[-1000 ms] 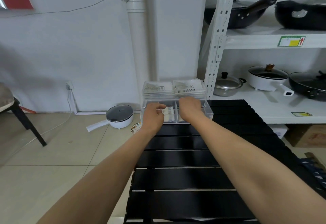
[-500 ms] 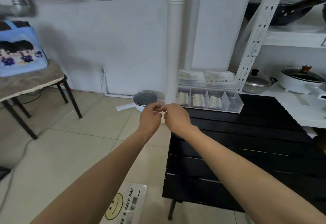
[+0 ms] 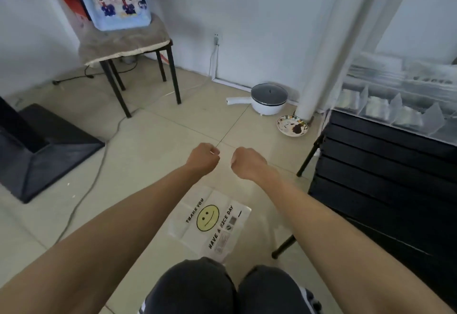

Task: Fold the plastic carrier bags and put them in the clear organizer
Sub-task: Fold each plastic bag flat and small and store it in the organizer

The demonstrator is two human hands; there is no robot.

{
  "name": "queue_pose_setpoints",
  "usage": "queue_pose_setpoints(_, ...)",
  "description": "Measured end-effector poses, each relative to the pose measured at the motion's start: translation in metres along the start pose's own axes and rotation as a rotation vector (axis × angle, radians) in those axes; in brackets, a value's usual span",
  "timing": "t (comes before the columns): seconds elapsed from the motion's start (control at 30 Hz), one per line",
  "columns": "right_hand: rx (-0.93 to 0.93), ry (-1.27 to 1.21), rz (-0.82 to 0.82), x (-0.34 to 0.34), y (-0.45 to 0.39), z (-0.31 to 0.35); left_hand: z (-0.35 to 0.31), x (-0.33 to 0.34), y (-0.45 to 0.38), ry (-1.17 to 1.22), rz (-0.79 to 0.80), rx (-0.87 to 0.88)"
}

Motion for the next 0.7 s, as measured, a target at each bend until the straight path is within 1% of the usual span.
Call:
queue_pose_setpoints(0.1, -0.014, 0.039, 0.160, 0.039, -0.023, 0.002, 0.048, 0.000, -0.018, 0.010, 0.043, -0.159)
queue_pose_setpoints(0.23, -0.010, 0.032, 0.303, 0.088, -0.054, -0.002, 0.110, 0.015, -0.031, 0.100, 0.103, -0.385)
queue_pose_setpoints(0.37, 0.003, 0.005, 0.436, 0.143, -0.088, -0.007, 0.171, 0.034, -0.046, 0.271, 0.030, -0.569)
queue_pose_setpoints(0.43, -0.008, -0.023, 0.493, 0.169, -0.105, -0.009, 0.197, 0.046, -0.054, 0.377, 0.019, -0.656)
queue_pose_setpoints(0.53, -0.040, -0.005, 0.534, 0.203, -0.125, -0.016, 0.222, 0.062, -0.064, 0.533, 0.013, -0.778)
queue_pose_setpoints(0.6, -0.074, 0.036, 0.515, 0.222, -0.138, -0.022, 0.237, 0.072, -0.072, 0.609, 0.010, -0.834)
queue_pose_setpoints(0.7, -0.144, 0.129, 0.481, 0.250, -0.152, -0.026, 0.266, 0.083, -0.078, 0.623, -0.030, -0.922)
Point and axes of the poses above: each hand's wrist, its own y-axis away from the middle knuckle, its own x-axis out of the palm, z = x × y, the point moved 7 cm from there along -y, towards the middle knuckle, and after that the axes turned 9 degrees about -x, right-handed, at the moved point
